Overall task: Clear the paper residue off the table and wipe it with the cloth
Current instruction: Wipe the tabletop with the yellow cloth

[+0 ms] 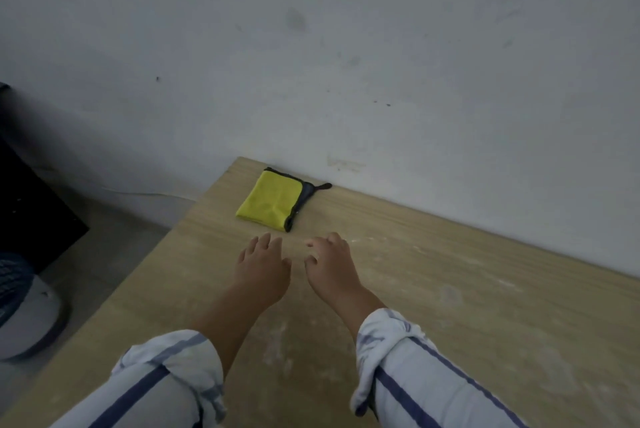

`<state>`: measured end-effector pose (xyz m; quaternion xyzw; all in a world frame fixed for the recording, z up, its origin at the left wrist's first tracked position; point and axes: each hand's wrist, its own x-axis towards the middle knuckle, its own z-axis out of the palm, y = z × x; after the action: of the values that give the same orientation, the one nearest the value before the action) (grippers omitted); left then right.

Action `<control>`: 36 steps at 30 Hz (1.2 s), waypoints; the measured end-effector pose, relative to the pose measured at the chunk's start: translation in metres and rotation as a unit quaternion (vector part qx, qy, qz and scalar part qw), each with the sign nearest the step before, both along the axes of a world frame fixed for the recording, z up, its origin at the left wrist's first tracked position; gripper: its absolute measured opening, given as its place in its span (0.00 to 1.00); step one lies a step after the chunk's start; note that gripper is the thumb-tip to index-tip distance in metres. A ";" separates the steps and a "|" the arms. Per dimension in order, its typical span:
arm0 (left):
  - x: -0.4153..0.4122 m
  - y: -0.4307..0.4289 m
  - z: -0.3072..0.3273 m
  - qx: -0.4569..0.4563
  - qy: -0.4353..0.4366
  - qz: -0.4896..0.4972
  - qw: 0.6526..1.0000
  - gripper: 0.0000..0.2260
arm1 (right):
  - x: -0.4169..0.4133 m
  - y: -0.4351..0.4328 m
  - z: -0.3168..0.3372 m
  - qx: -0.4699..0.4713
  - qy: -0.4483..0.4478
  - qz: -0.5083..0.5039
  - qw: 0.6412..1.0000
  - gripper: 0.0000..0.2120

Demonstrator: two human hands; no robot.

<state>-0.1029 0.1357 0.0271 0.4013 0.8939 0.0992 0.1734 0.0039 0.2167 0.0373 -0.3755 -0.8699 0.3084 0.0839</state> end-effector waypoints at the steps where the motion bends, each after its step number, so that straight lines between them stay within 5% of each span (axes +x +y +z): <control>1: -0.015 0.000 -0.003 0.000 -0.005 -0.002 1.000 0.24 | -0.013 -0.002 -0.003 -0.003 -0.004 0.002 1.000 0.17; 10: -0.102 0.023 -0.022 0.031 -0.057 0.025 0.998 0.24 | -0.097 0.026 -0.029 -0.006 -0.050 -0.007 0.999 0.23; 15: -0.111 0.013 -0.031 0.048 -0.075 -0.004 0.996 0.23 | -0.119 0.039 -0.043 0.025 -0.150 0.008 0.988 0.19; 18: -0.110 0.008 -0.028 0.084 -0.092 -0.008 0.992 0.23 | -0.122 0.039 -0.036 0.031 -0.103 -0.025 0.994 0.06; 21: -0.099 0.008 -0.020 0.147 -0.147 0.041 0.977 0.23 | -0.111 0.026 -0.013 0.058 -0.005 -0.048 0.997 0.13; 23: -0.083 0.007 -0.010 0.220 -0.233 0.133 0.938 0.15 | -0.097 0.010 0.008 0.054 0.053 -0.050 0.996 0.07; 25: -0.059 0.004 0.010 0.292 -0.435 0.247 0.815 0.04 | -0.078 -0.007 0.026 0.024 0.083 -0.048 0.995 0.05; 27: -0.036 -0.002 0.029 0.310 -0.604 0.295 0.673 0.07 | -0.054 -0.025 0.043 -0.033 0.105 -0.052 0.993 0.06; 28: -0.027 -0.007 0.037 0.313 -0.630 0.294 0.647 0.08 | -0.041 -0.035 0.050 -0.071 0.123 -0.058 0.988 0.07; 34: 0.031 -0.045 0.059 0.301 -0.548 0.230 0.746 0.09 | 0.042 -0.075 0.057 -0.213 0.165 -0.113 0.956 0.02; 36: 0.057 -0.059 0.067 0.289 -0.510 0.203 0.784 0.09 | 0.066 -0.087 0.056 -0.250 0.172 -0.092 0.948 0.12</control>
<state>-0.0460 0.0768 0.0938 0.1324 0.6654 0.5758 0.4563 0.0701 0.1302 0.0930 -0.4043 -0.6991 0.5667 0.1635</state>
